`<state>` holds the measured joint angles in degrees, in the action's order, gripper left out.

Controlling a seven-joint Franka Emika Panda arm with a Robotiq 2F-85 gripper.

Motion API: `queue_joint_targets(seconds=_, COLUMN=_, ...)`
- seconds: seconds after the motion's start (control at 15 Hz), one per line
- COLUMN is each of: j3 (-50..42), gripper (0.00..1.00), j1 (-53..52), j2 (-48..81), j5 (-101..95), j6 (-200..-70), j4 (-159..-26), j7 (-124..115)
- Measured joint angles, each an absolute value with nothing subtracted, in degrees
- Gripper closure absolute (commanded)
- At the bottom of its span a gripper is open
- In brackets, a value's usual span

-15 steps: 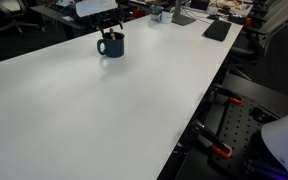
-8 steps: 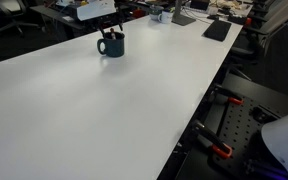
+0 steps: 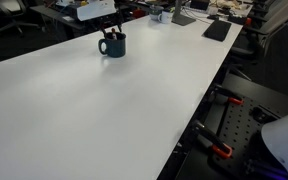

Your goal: Remove the marker from the mug

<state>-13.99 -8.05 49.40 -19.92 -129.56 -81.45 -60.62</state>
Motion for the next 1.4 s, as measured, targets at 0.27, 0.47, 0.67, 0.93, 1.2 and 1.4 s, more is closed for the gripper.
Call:
queue_joint_targets(seconds=0.27, j3=-13.99, gripper=0.8, j1=-8.05, j2=49.46, j5=-19.92, j6=-129.57, j4=-81.45, j7=-60.62)
queue_joint_targets(seconds=0.47, j3=-13.99, gripper=0.98, j1=-8.08, j2=49.39, j5=-19.92, j6=-129.6, j4=-81.31, j7=-60.62)
queue_joint_targets(seconds=0.67, j3=-14.03, gripper=0.97, j1=-8.18, j2=49.3, j5=-20.01, j6=-129.61, j4=-81.04, j7=-60.61)
queue_joint_targets(seconds=0.93, j3=-14.05, gripper=0.61, j1=-8.19, j2=49.33, j5=-19.99, j6=-129.6, j4=-81.02, j7=-60.61)
queue_joint_targets(seconds=1.2, j3=-14.1, gripper=0.33, j1=-8.26, j2=49.35, j5=-19.99, j6=-129.57, j4=-81.02, j7=-60.61)
queue_joint_targets(seconds=1.4, j3=-15.29, gripper=0.09, j1=-8.85, j2=48.86, j5=-20.09, j6=-128.63, j4=-81.03, j7=-60.85)
